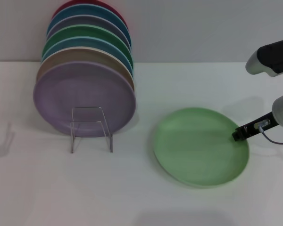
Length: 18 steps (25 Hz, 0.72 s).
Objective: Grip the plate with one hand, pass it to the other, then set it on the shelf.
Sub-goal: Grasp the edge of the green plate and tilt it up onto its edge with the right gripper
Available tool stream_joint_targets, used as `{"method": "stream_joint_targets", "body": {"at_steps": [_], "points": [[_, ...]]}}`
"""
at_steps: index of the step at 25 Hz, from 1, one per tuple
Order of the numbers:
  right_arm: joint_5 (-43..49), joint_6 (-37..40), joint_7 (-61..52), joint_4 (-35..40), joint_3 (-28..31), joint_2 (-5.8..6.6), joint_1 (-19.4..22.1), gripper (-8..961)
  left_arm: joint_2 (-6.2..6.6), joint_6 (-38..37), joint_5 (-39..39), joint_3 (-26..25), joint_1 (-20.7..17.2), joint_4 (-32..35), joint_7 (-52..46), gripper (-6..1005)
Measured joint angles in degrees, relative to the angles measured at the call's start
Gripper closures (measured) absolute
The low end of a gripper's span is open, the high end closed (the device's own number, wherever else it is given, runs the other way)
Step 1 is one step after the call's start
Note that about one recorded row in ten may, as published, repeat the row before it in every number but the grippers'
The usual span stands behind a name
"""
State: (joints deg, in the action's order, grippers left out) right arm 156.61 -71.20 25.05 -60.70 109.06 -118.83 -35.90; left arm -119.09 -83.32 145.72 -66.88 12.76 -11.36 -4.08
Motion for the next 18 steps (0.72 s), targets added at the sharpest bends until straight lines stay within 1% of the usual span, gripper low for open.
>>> {"method": "stream_joint_targets", "body": {"at_steps": [5, 8, 13, 18], "points": [[-0.93, 1.57, 0.53, 1.31, 0.04, 0.0, -0.09, 740, 0.0, 0.01, 0.0, 0.0, 0.04, 0.01, 0.03, 254], [-3.74, 1.86, 1.88, 1.21, 0.19, -0.02, 0.53, 853, 0.03, 0.01, 0.0, 0.0, -0.09, -0.3, 0.13, 256], [-6.03, 1.92, 2.72, -0.28, 0.29, 0.01, 1.57, 867, 0.07, -0.17, 0.0, 0.0, -0.18, -0.43, 0.32, 259], [-9.59, 1.68, 3.87, -4.09, 0.51, 0.09, 4.02, 908, 0.09, -0.4, 0.0, 0.0, -0.41, -0.51, -0.03, 263]]}}
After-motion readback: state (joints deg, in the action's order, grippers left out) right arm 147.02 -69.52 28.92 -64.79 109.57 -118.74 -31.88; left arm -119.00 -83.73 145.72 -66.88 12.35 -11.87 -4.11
